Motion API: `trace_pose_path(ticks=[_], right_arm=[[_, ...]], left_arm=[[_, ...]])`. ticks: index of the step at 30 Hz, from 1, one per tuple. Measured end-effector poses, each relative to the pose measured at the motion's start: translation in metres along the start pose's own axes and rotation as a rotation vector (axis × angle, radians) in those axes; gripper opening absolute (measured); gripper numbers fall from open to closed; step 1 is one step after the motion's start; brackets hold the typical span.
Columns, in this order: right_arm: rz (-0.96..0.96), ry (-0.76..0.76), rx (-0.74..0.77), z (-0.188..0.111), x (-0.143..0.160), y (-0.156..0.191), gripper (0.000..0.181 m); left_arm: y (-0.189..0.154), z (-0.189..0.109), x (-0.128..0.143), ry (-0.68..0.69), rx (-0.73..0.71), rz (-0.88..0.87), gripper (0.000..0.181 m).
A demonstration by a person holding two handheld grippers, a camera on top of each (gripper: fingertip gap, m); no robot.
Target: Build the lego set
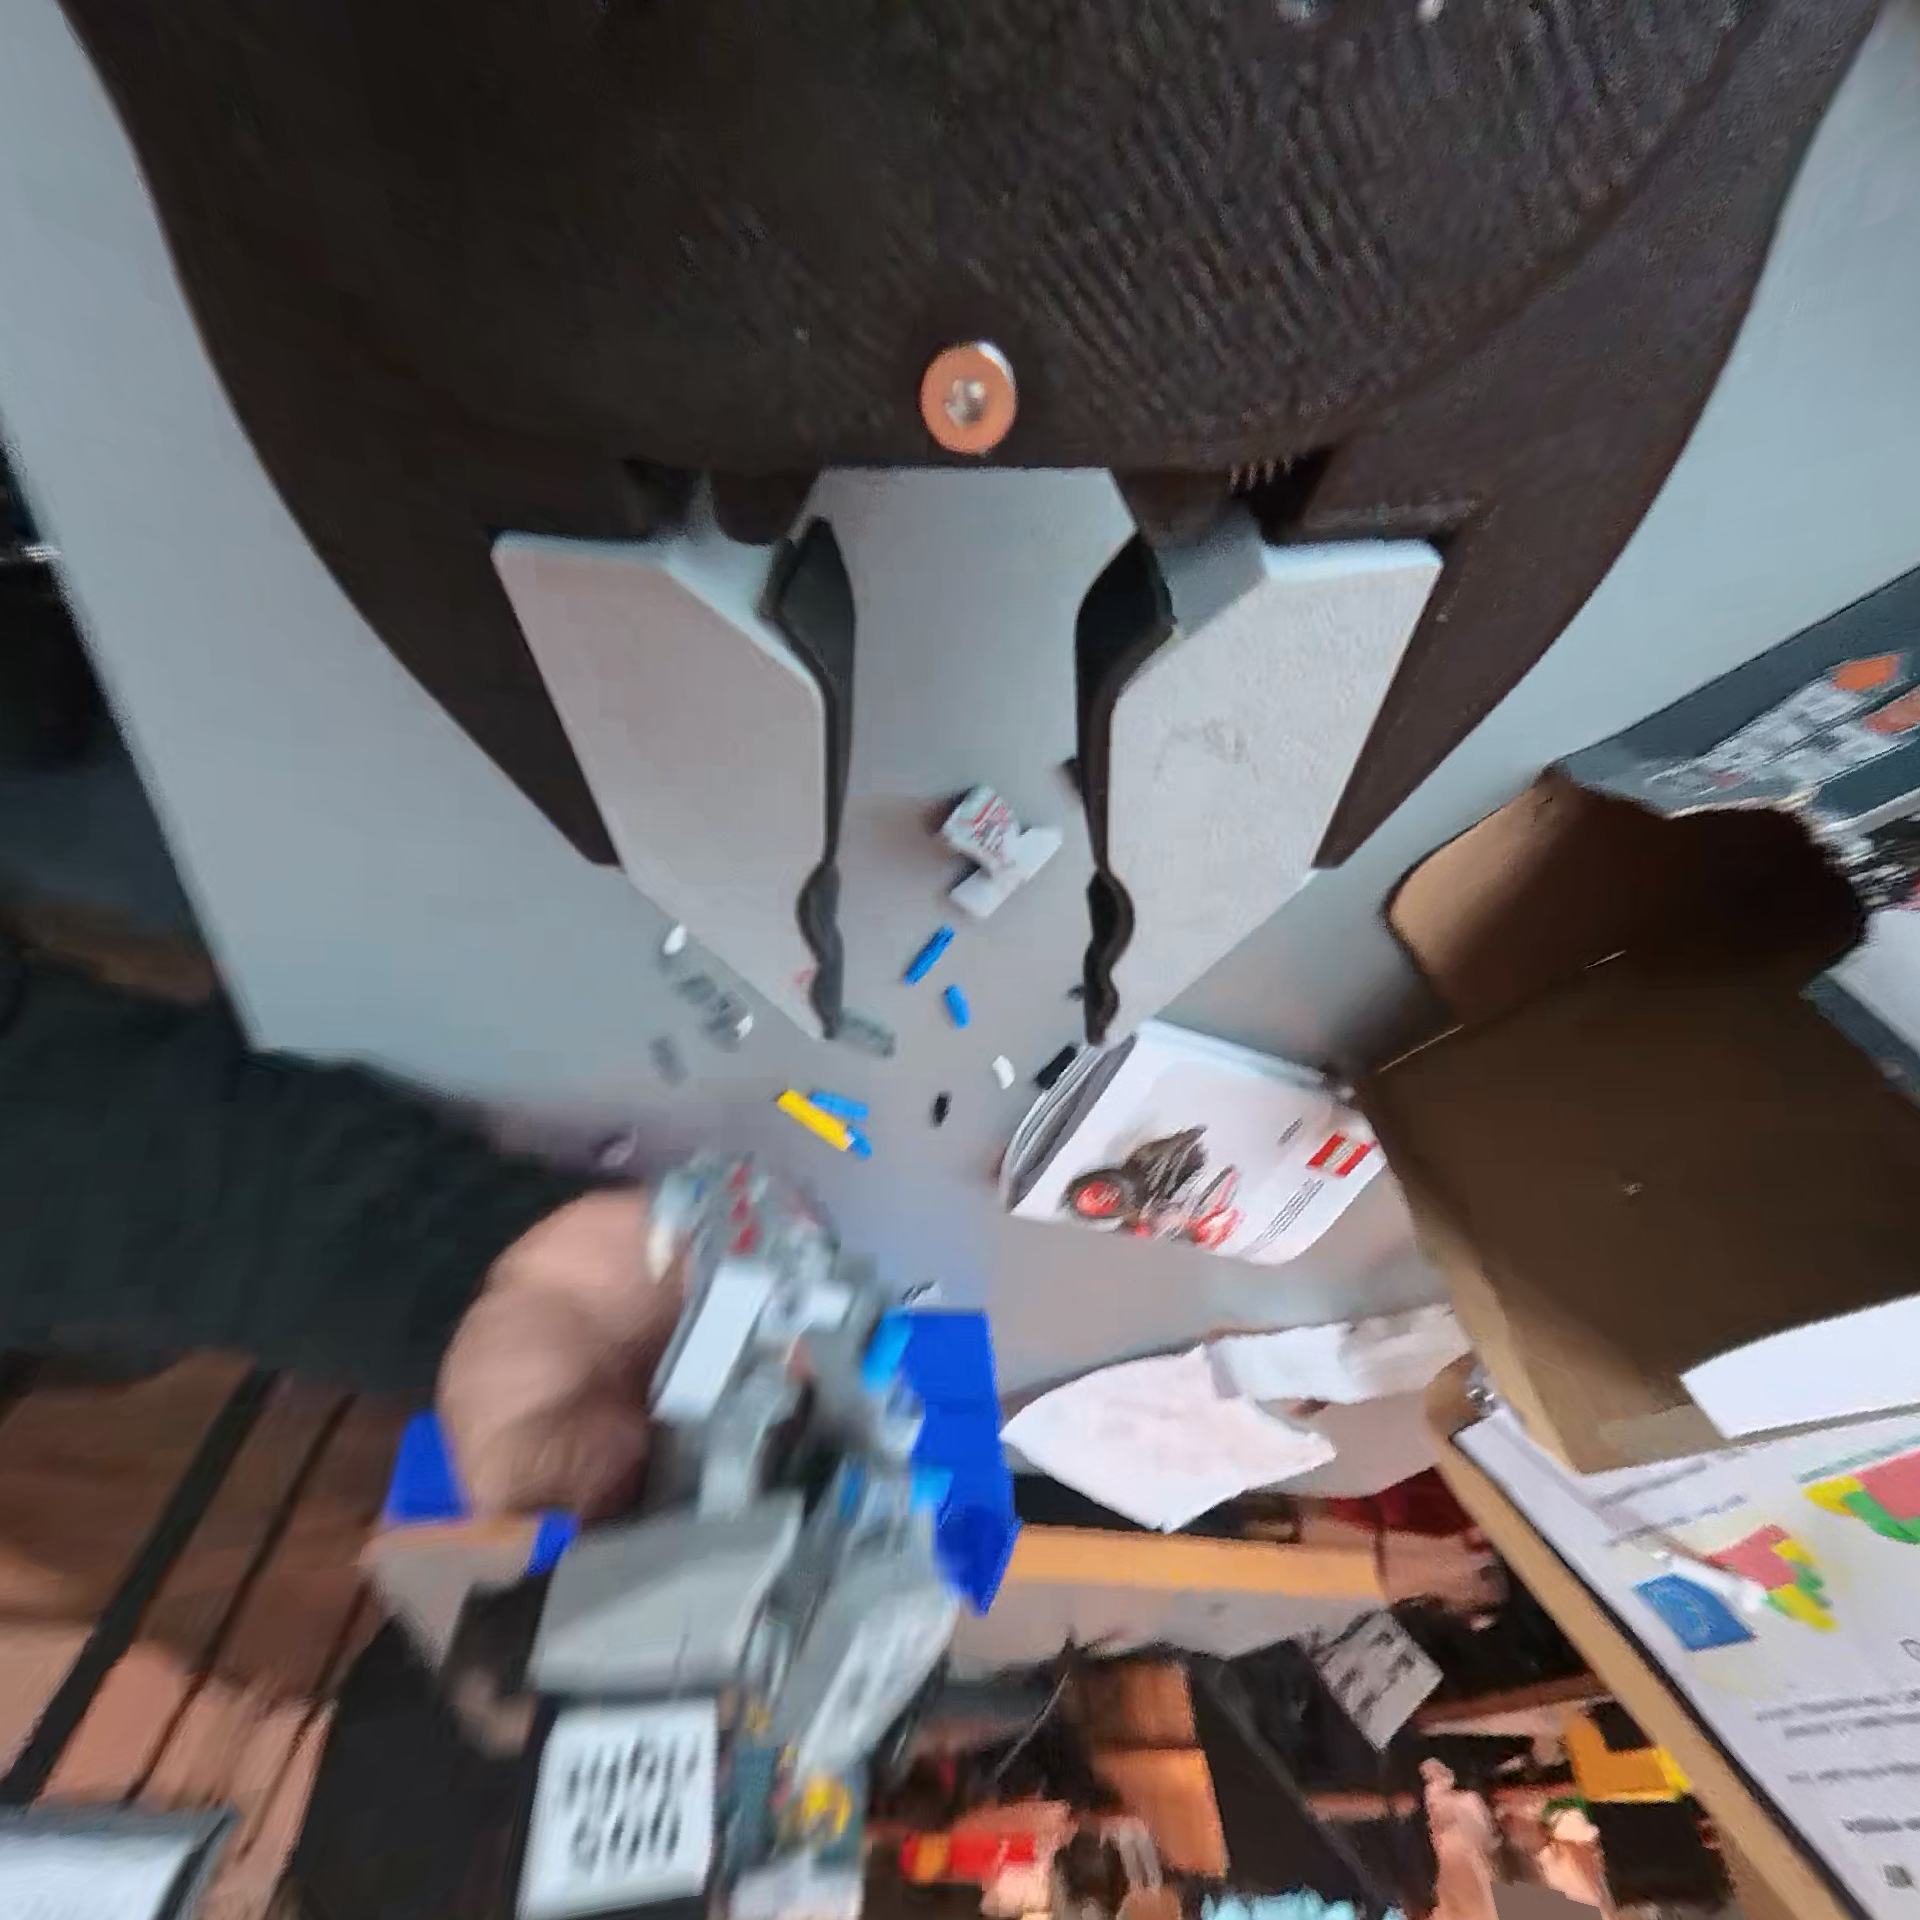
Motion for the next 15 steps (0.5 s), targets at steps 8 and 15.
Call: trace_pose_path(ticks=[8,15], right_arm=[[-0.061,-0.020,0.001,0.029,0.007,0.007,0.008],[-0.039,0.011,-0.035,0.037,0.017,0.010,0.008]], left_arm=[[-0.023,-0.002,-0.008,-0.103,0.295,-0.096,0.043],[-0.014,-0.012,-0.021,-0.235,0.386,-0.274,0.038]])
Point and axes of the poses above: each gripper's, where its closed fingertips meet, z out along the fingers, x out of its underside, y = z × x across the jaws, the point moved 5 cm from there along -z, back along the fingers
